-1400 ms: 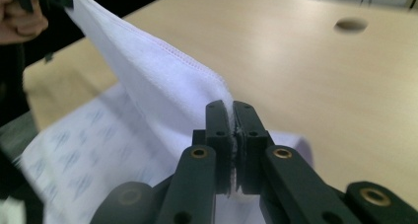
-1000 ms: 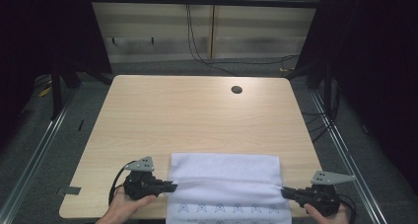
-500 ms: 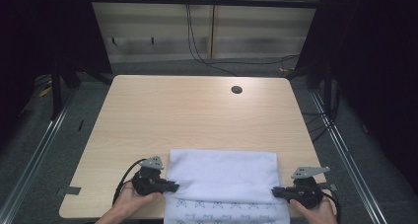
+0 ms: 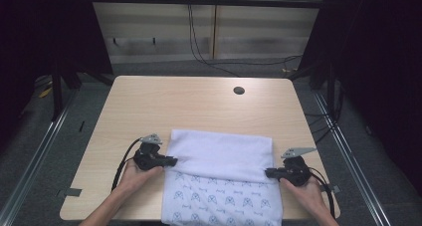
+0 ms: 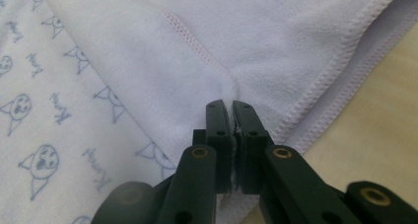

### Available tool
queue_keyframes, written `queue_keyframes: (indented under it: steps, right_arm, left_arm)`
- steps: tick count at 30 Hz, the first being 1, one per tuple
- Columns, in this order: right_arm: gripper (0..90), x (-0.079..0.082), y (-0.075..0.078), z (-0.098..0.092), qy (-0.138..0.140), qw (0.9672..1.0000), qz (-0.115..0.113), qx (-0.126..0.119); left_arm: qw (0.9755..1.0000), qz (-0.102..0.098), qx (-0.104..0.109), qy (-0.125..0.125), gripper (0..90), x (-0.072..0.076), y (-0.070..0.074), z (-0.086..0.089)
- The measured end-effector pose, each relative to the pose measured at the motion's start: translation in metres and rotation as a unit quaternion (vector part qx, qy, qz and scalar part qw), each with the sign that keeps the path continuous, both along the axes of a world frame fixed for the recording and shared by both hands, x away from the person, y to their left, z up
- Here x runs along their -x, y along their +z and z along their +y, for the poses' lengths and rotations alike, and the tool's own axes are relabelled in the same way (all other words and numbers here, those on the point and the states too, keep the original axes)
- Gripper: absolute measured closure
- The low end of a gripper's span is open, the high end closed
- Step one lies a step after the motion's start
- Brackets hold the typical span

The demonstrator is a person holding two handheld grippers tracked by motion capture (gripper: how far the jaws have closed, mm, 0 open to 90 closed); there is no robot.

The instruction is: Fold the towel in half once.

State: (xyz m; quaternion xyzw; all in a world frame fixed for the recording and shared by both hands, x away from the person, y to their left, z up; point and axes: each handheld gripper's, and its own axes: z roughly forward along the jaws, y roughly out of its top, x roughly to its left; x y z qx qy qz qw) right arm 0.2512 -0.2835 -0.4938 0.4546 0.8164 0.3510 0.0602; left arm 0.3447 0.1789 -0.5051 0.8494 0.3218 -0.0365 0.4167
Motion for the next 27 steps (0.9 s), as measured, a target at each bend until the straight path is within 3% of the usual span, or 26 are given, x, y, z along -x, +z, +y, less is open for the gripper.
queue_keyframes:
  steps: [1, 3, 6, 7, 9, 14, 18, 20, 27]
  right_arm:
    - [86.4, -0.005, -0.001, 0.001, 0.003, 1.0000, -0.007, 0.004]
    - [86.5, -0.017, -0.001, 0.006, 0.004, 0.9999, -0.012, 0.010]
    - [86.5, -0.032, -0.001, 0.012, 0.006, 0.9997, -0.018, 0.017]
    - [86.5, -0.035, -0.001, 0.013, 0.003, 0.9997, -0.018, 0.016]
    - [86.4, -0.047, -0.002, 0.013, 0.002, 0.9998, -0.018, 0.012]
    - [86.2, -0.068, -0.003, 0.018, -0.009, 0.9997, -0.019, 0.013]
    - [86.1, -0.077, -0.004, 0.015, -0.018, 0.9997, -0.018, 0.002]
    - [86.1, -0.080, -0.003, 0.013, -0.019, 0.9996, -0.018, 0.010]
    - [86.1, -0.089, -0.004, 0.006, -0.029, 0.9992, -0.022, 0.017]
  left_arm:
    - [0.9999, 0.010, 0.009, 0.006, 87.8, -0.005, -0.002, 0.004]
    - [0.9999, 0.000, -0.010, 0.010, 87.8, -0.010, 0.001, 0.006]
    - [0.9996, -0.002, -0.004, 0.027, 87.8, -0.017, 0.000, 0.009]
    - [0.9996, -0.002, -0.009, 0.027, 87.8, -0.020, 0.001, 0.010]
    - [0.9989, -0.019, -0.028, 0.033, 87.8, -0.026, 0.003, 0.008]
    - [0.9978, -0.017, -0.031, 0.057, 87.8, -0.054, 0.003, 0.008]
    - [0.9969, -0.024, -0.033, 0.067, 87.8, -0.067, 0.002, 0.003]
    - [0.9966, -0.027, -0.030, 0.072, 87.7, -0.072, 0.001, 0.000]
    - [0.9964, -0.034, -0.025, 0.073, 87.7, -0.075, -0.001, -0.006]
